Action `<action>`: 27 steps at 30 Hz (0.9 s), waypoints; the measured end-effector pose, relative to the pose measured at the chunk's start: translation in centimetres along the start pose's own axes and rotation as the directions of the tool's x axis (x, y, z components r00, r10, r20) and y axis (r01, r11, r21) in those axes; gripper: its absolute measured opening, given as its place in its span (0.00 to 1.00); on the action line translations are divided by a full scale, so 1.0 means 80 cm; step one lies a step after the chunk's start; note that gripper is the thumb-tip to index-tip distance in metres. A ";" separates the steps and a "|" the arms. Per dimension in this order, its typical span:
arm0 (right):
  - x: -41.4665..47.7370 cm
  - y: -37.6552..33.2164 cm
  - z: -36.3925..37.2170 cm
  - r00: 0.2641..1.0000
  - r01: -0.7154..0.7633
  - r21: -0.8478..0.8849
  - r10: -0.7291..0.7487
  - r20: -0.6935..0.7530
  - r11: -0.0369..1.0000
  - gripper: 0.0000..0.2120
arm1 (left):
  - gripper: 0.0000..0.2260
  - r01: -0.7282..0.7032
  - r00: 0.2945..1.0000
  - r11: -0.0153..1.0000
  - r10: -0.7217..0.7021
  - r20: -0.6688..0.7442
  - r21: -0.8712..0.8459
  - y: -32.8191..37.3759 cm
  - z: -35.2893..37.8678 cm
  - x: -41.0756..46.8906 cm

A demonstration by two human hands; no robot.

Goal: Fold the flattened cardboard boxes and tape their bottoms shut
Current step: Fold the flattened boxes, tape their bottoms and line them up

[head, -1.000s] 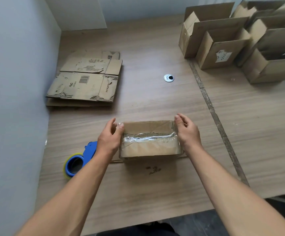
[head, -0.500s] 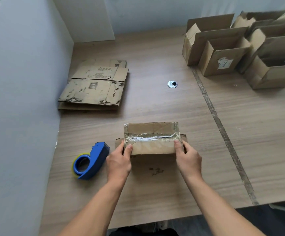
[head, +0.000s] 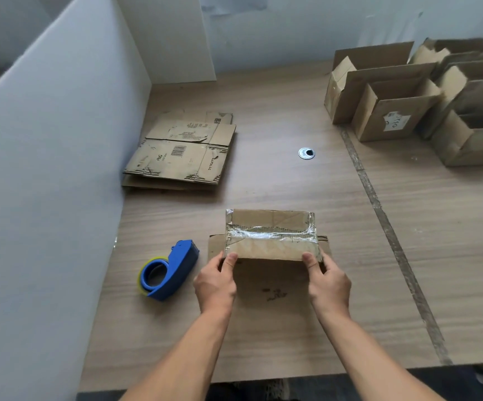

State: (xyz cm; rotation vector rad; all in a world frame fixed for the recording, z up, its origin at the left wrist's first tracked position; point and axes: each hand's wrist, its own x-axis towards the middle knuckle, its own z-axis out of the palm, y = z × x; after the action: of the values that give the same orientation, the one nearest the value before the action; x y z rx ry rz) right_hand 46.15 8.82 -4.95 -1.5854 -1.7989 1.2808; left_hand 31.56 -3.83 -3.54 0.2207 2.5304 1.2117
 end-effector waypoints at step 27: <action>0.057 -0.062 0.019 0.987 -0.085 -0.316 0.122 0.100 0.945 0.24 | 0.15 -0.167 0.966 0.916 0.080 0.244 0.363 0.044 0.015 0.070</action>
State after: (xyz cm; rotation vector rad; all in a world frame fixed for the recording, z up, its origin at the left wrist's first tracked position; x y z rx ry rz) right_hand 41.07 12.92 -2.73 -1.8252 -2.1010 1.2048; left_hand 26.78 0.79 -2.79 0.5852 2.5544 0.6716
